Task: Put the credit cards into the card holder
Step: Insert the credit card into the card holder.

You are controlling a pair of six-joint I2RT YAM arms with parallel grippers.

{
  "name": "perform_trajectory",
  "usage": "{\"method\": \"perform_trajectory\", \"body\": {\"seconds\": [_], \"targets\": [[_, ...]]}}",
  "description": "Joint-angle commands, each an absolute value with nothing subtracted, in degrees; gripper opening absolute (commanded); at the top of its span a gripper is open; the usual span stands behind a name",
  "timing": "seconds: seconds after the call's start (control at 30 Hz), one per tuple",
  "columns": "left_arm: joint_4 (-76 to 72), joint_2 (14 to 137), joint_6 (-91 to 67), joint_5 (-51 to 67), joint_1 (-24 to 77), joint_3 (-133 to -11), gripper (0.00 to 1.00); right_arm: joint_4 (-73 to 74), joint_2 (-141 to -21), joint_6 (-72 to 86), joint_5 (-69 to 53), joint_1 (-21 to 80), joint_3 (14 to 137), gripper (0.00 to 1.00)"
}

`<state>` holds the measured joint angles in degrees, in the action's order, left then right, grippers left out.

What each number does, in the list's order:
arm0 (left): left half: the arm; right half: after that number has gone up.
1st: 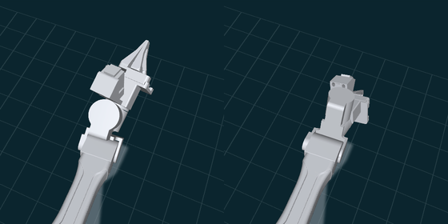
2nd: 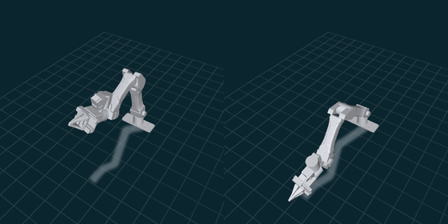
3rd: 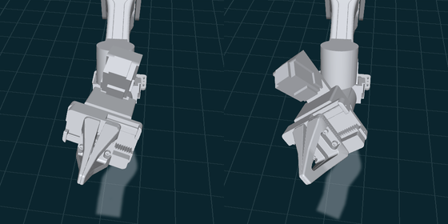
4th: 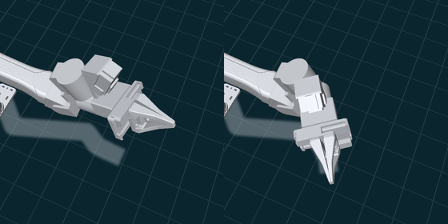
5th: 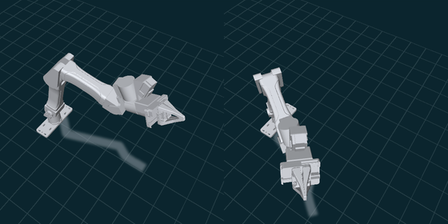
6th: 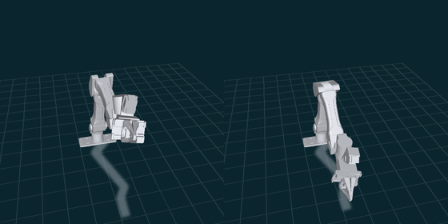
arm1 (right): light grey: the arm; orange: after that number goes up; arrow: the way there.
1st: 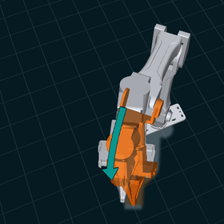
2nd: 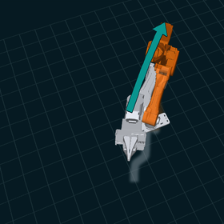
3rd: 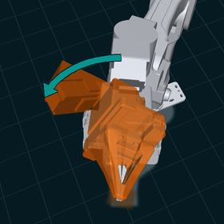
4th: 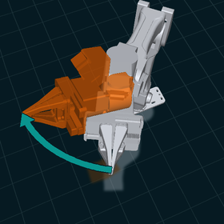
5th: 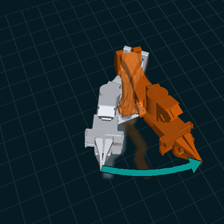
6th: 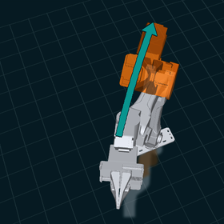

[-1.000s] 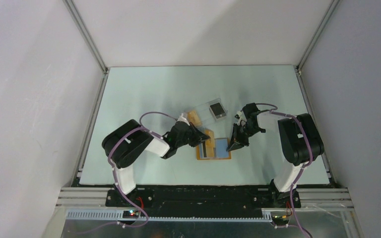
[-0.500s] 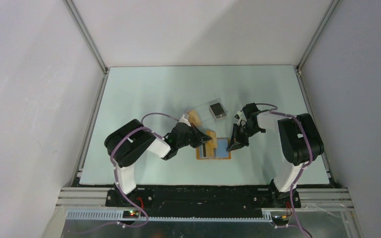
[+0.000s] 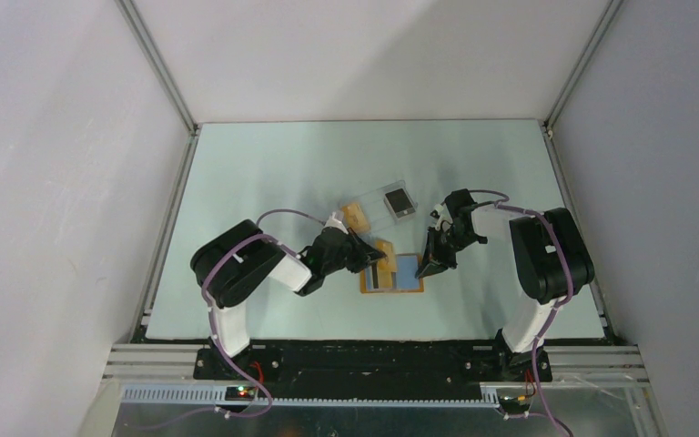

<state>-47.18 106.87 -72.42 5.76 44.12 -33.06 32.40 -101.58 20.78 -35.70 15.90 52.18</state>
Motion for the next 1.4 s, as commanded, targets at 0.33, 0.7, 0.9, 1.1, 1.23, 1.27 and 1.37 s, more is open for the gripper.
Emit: {"method": "perform_trajectory", "body": {"seconds": [0.33,0.7,0.9,1.1,1.23,1.27,1.37], "targets": [[-41.6,108.4,-68.8,5.5,45.7,-37.6,0.0,33.4,-104.5,18.5,-29.7,17.1,50.8,0.0],[-41.7,109.7,-69.8,7.2,47.1,-39.2,0.0,33.7,-104.4,18.2,-30.2,16.9,50.8,0.0],[-41.7,108.9,-71.4,7.5,48.1,-37.9,0.0,33.6,-104.7,18.2,-30.8,16.8,50.8,0.0],[-41.7,107.6,-72.6,7.4,48.8,-35.4,0.0,33.6,-104.8,18.3,-30.8,16.6,50.8,0.0],[-41.7,106.9,-74.0,7.7,49.0,-34.0,0.0,33.6,-104.9,18.3,-30.8,16.5,50.8,0.0],[-41.7,106.6,-74.1,7.7,49.0,-33.7,0.0,33.6,-104.9,18.2,-30.6,16.5,50.8,0.0],[-41.7,105.9,-74.1,8.7,49.0,-33.5,0.0,33.7,-104.8,18.1,-30.5,16.4,50.8,0.0]]}}
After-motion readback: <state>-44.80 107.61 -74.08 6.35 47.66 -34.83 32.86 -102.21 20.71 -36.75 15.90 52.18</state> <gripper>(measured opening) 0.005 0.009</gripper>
